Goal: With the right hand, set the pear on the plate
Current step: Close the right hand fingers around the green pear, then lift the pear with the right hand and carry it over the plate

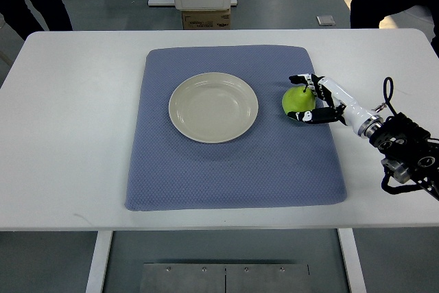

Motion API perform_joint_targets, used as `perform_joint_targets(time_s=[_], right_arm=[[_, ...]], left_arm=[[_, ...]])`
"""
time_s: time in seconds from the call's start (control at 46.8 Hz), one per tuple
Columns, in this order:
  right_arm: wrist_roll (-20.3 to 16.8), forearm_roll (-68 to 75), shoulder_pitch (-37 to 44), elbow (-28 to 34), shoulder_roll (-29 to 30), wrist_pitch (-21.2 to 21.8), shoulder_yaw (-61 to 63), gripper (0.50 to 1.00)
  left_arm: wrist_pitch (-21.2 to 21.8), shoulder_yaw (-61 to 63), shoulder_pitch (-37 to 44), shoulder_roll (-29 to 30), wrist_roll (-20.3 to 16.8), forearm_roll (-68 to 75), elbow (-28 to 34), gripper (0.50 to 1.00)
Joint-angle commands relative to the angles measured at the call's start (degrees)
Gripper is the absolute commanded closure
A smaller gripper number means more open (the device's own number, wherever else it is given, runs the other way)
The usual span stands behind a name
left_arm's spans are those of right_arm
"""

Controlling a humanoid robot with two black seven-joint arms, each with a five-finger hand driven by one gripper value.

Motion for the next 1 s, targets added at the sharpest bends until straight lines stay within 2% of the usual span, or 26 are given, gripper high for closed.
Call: perform_joint_targets(time_s=[0.0,0.086,0.128,0.299,0.727,0.983], right_arm=[[0.0,-0.4,0.5,-0.1,0.2,-0.4,-1.2,0.803],[0.0,-1.2,1.2,-0.2,0.2,-1.3,-2.8,0.946],[0.0,-1.4,1.6,-0.2,0.2,-1.7,-3.5,1.0],[0.0,-1.5,2.5,-0.3,0.9,-3.3,-5.1,1.0],[0.0,-1.1,4.0,-0.4,0.9,-4.5,-4.3,1.0],[0.0,-0.6,7.7,-0.4,-2.4,-3.8,-1.7,1.0]], left_arm=[[0.0,0.0,0.0,0.0,0.0,0.0,0.0,0.5],[0.0,0.0,0.0,0.0,0.0,0.0,0.0,0.5],[0.0,0.0,0.0,0.0,0.0,0.0,0.0,0.5],[0.0,0.0,0.0,0.0,0.0,0.0,0.0,0.5],[0.0,0.0,0.0,0.0,0.0,0.0,0.0,0.5],[0.0,0.0,0.0,0.0,0.0,0.0,0.0,0.5]])
